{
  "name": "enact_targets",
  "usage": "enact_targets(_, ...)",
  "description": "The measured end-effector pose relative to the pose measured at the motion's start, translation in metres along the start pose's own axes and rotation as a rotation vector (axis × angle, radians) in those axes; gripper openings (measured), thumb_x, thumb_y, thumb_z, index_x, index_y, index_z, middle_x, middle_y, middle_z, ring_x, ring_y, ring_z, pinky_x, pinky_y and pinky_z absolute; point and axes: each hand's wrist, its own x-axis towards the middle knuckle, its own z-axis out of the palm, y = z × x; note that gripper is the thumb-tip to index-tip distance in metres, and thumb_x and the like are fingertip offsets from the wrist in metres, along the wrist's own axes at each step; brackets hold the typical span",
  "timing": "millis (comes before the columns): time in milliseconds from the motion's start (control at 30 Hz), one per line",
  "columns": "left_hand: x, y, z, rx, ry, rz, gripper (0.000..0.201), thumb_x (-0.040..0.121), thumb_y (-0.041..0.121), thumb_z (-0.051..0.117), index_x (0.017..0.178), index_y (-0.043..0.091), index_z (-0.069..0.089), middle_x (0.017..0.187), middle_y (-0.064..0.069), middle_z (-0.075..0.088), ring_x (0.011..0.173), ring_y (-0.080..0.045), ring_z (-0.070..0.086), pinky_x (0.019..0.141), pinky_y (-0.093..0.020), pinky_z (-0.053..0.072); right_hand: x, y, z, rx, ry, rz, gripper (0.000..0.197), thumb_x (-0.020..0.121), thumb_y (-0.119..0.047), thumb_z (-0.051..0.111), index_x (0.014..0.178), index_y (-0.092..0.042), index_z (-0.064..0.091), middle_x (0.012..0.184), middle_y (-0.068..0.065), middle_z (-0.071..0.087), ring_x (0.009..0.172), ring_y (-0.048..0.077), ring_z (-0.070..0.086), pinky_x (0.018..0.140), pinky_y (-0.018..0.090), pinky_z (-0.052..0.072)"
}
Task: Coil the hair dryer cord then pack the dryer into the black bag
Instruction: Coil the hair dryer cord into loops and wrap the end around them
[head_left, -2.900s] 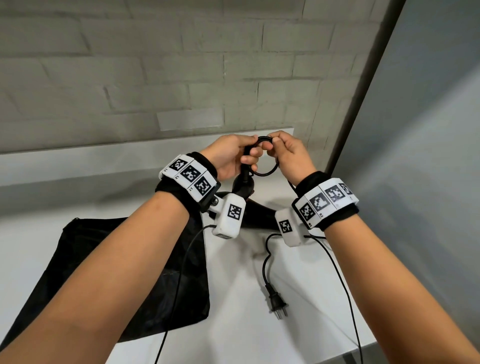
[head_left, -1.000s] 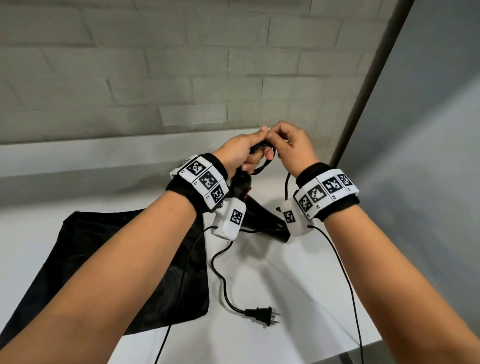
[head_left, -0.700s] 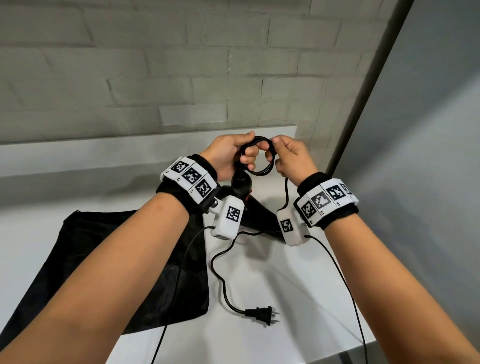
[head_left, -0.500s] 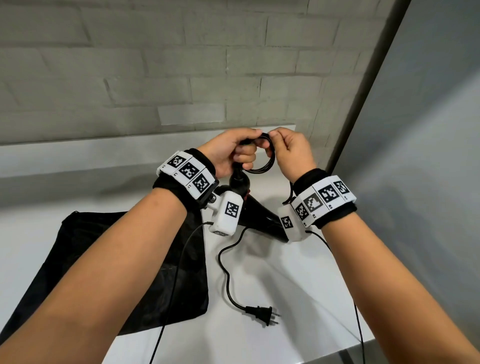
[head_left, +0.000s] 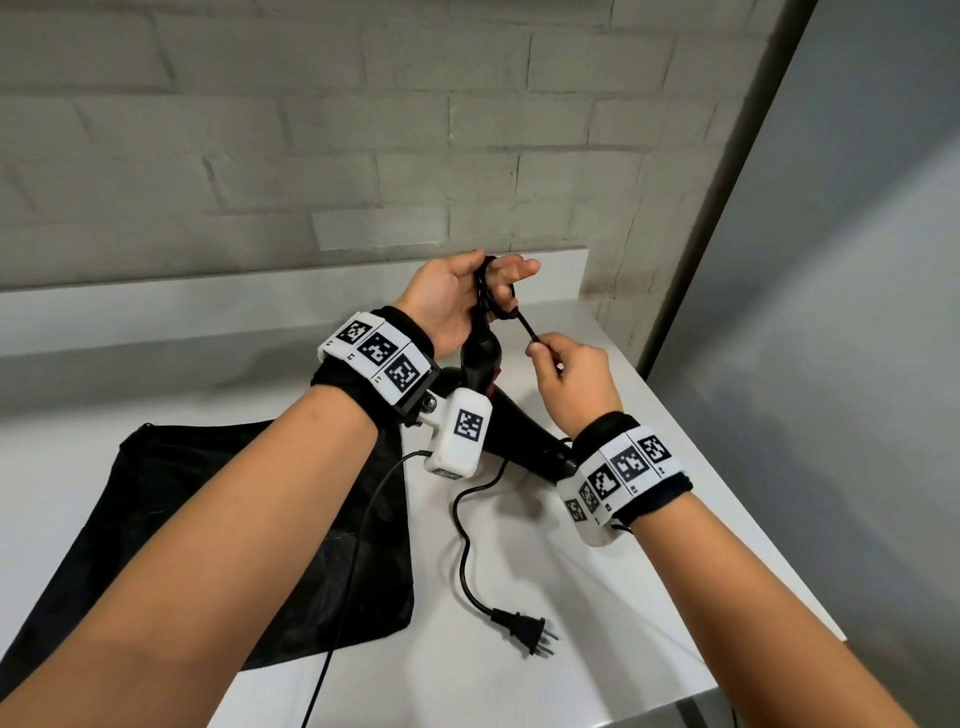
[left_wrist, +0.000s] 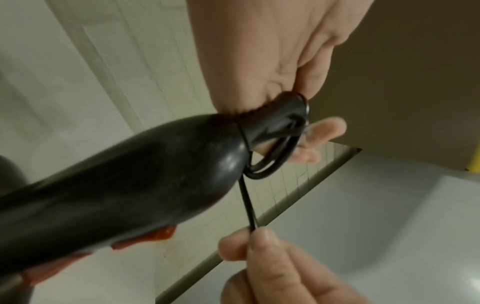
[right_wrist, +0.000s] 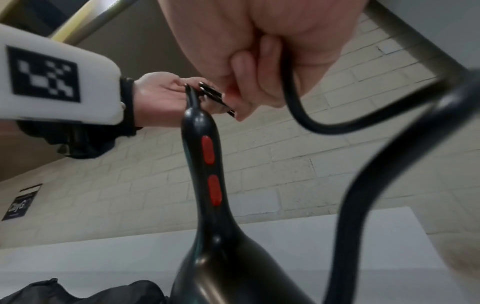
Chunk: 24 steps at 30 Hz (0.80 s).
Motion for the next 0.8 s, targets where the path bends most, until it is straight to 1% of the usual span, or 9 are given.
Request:
enact_targets(200,0.004,-0.006,0.008,0.195,0.085,0.102,0.026,0.102,0.019,0.022,0.1,0.01,0.045,0.114,-0.012,0.06,0.069,-0.007,0.069,0.071,-0.021,0.05,-0.01,-0.014,-0.012,-0.037,-0.007,-0.091,0.018,0.085,-0.008,0.052,0.092,-0.004,0.067,0.075,0.006,0.066,0.046,0.001,0.05,0.054,0.011,0.037)
enact_targets(300,0.005,-0.005,0.013,0.371,0.119,0.106,0.017,0.101,0.018,0.026,0.105,0.011,0.041,0.122,-0.016,0.057,0.077,-0.011,0.063,0.073,-0.019,0.046,-0.01,-0.016,-0.018,-0.054,-0.042,-0.21,0.022,0.086,-0.007,0.047,0.097,-0.004,0.066,0.08,0.011,0.069,0.064,0.012,0.06,0.069,0.021,0.045)
enact_targets(367,0.005,-0.006,0.018,0.49,0.108,0.09,0.013,0.101,0.017,0.027,0.104,0.012,0.039,0.116,-0.013,0.058,0.079,-0.013,0.06,0.072,-0.018,0.043,-0.006,-0.016,-0.02,-0.084,-0.031,-0.288,0.028,0.085,-0.011,0.044,0.1,-0.004,0.066,0.081,0.011,0.069,0.074,0.024,0.062,0.071,0.018,0.04)
enact_targets(467,0.001,-0.005,0.024,0.632,0.08,0.09,0.017,0.101,0.021,0.027,0.107,0.009,0.038,0.108,-0.01,0.055,0.075,-0.012,0.057,0.064,-0.011,0.046,0.005,-0.019,-0.026,-0.085,-0.001,-0.356,0.028,0.085,-0.013,0.044,0.1,-0.005,0.066,0.083,0.012,0.068,0.076,0.021,0.061,0.071,0.021,0.042)
enact_targets(533,-0.002,-0.003,0.025,0.817,0.078,0.107,0.031,0.101,0.031,0.023,0.109,0.008,0.042,0.102,-0.009,0.057,0.077,-0.015,0.058,0.073,-0.013,0.049,0.012,-0.024,-0.031,-0.048,0.019,-0.391,0.024,0.086,-0.013,0.047,0.098,-0.006,0.066,0.084,0.012,0.069,0.078,0.018,0.061,0.074,0.023,0.045)
enact_targets(567,-0.002,-0.002,0.024,0.918,0.056,0.114,0.038,0.1,0.035,0.019,0.103,0.008,0.047,0.096,-0.01,0.059,0.08,-0.019,0.057,0.08,-0.021,0.048,0.015,-0.028,-0.032,-0.033,0.03,-0.413,0.021,0.086,-0.011,0.048,0.096,-0.006,0.066,0.083,0.011,0.069,0.078,0.019,0.062,0.075,0.027,0.048)
enact_targets(633,-0.004,-0.001,0.023,1.049,-0.017,0.103,0.061,0.097,0.047,0.007,0.079,0.008,0.051,0.075,-0.01,0.059,0.073,-0.02,0.052,0.077,-0.032,0.044,0.02,-0.034,-0.033,0.003,0.052,-0.447,0.015,0.085,-0.006,0.051,0.09,-0.003,0.065,0.079,0.008,0.067,0.074,0.022,0.062,0.073,0.03,0.051)
enact_targets(733,-0.002,-0.002,0.021,1.061,-0.084,0.037,0.085,0.078,0.068,-0.007,0.067,0.006,0.05,0.059,-0.008,0.05,0.055,-0.019,0.045,0.064,-0.032,0.04,0.032,-0.04,-0.033,0.085,0.087,-0.392,0.006,0.079,0.0,0.058,0.083,0.0,0.062,0.077,-0.001,0.059,0.062,0.014,0.053,0.065,0.02,0.045)
enact_targets(800,-0.001,-0.004,0.019,0.982,-0.1,-0.001,0.081,0.082,0.066,-0.009,0.061,0.009,0.045,0.046,-0.001,0.039,0.042,-0.014,0.036,0.055,-0.03,0.034,0.041,-0.039,-0.033,0.148,0.072,-0.344,0.007,0.076,-0.003,0.061,0.083,-0.003,0.06,0.075,-0.012,0.051,0.055,0.016,0.048,0.058,0.022,0.042)
